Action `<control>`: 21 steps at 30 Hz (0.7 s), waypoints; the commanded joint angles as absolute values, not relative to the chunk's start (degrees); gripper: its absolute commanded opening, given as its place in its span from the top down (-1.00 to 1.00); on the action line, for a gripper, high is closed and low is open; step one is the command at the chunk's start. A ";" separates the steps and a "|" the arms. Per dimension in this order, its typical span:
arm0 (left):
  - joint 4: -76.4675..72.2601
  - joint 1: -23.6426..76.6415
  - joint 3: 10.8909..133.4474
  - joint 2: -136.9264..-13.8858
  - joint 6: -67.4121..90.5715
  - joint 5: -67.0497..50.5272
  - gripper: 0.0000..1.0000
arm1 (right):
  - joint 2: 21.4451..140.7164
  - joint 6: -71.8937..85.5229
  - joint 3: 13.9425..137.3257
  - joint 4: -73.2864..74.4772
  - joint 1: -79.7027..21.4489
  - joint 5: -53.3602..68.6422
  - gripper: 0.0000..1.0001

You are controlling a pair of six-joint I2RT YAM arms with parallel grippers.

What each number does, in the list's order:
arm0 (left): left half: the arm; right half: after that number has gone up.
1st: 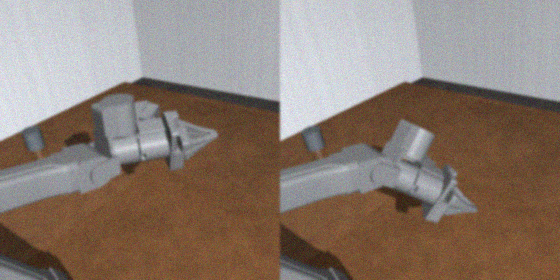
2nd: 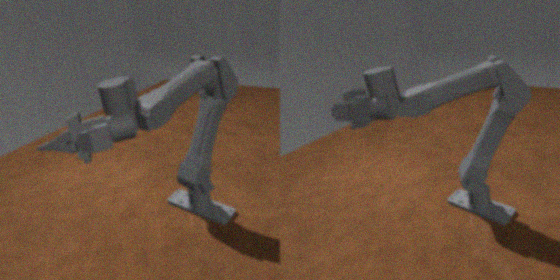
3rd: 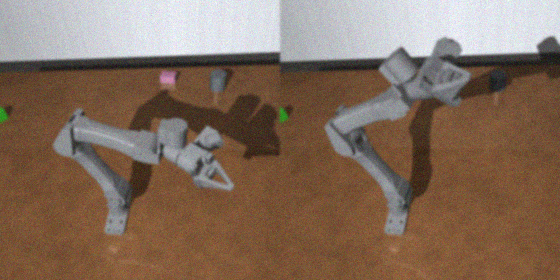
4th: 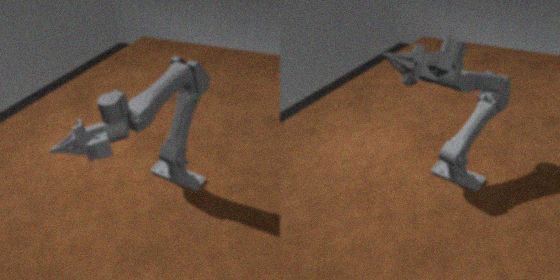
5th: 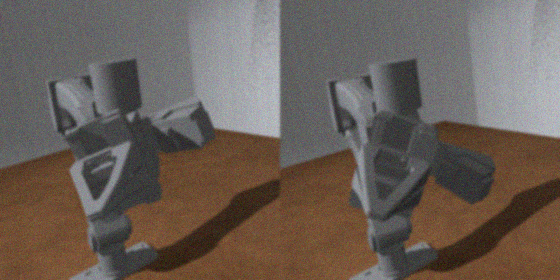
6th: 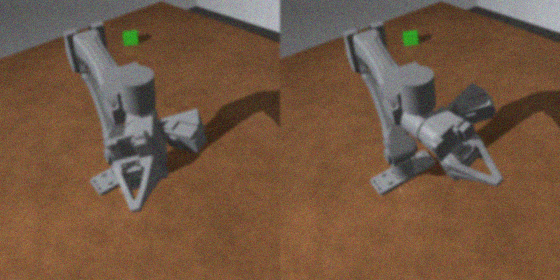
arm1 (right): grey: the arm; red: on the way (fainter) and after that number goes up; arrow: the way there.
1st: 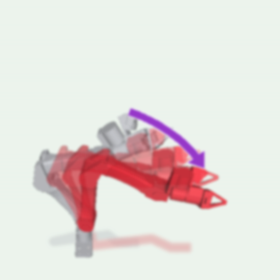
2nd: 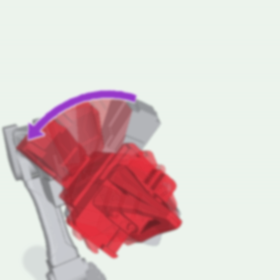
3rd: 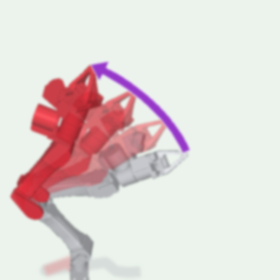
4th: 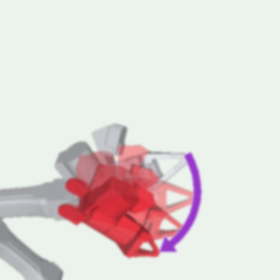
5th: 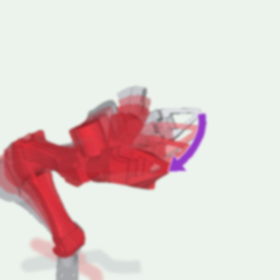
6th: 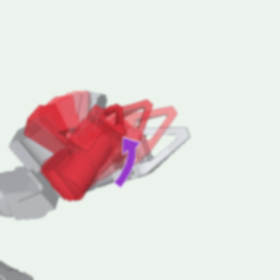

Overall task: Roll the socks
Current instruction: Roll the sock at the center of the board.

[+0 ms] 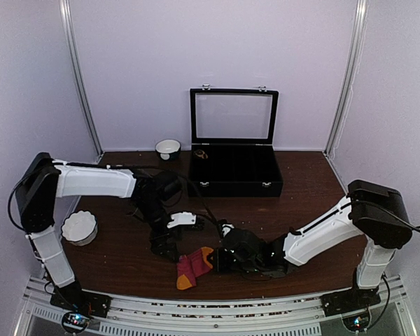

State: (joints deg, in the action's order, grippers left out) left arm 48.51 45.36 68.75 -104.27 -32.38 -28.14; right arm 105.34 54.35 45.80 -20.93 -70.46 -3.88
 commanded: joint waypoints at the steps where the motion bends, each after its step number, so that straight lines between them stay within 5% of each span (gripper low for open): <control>1: 53.23 41.96 73.50 -91.93 -34.04 -13.33 -0.96 | 104.30 53.29 44.38 -20.76 -69.91 -5.31 0.92; 4: 54.18 39.27 77.97 -84.70 -35.45 -0.30 -0.96 | 103.68 52.54 44.16 -19.30 -69.81 -5.56 0.92; 8: 39.79 31.63 63.70 -81.02 -36.76 14.58 -0.96 | 103.81 52.28 43.97 -19.22 -69.71 -4.99 0.92; 12: 55.37 28.44 73.81 -88.18 -35.01 2.14 -0.96 | 103.64 52.73 43.48 -19.90 -69.75 -5.05 0.91; 16: 45.31 31.50 69.35 -80.23 -34.93 6.80 -0.96 | 102.87 52.62 43.73 -18.97 -69.66 -5.15 0.91; 21: 48.00 33.06 68.14 -79.60 -33.50 -4.53 -0.96 | 102.29 52.39 43.58 -18.32 -69.69 -5.52 0.87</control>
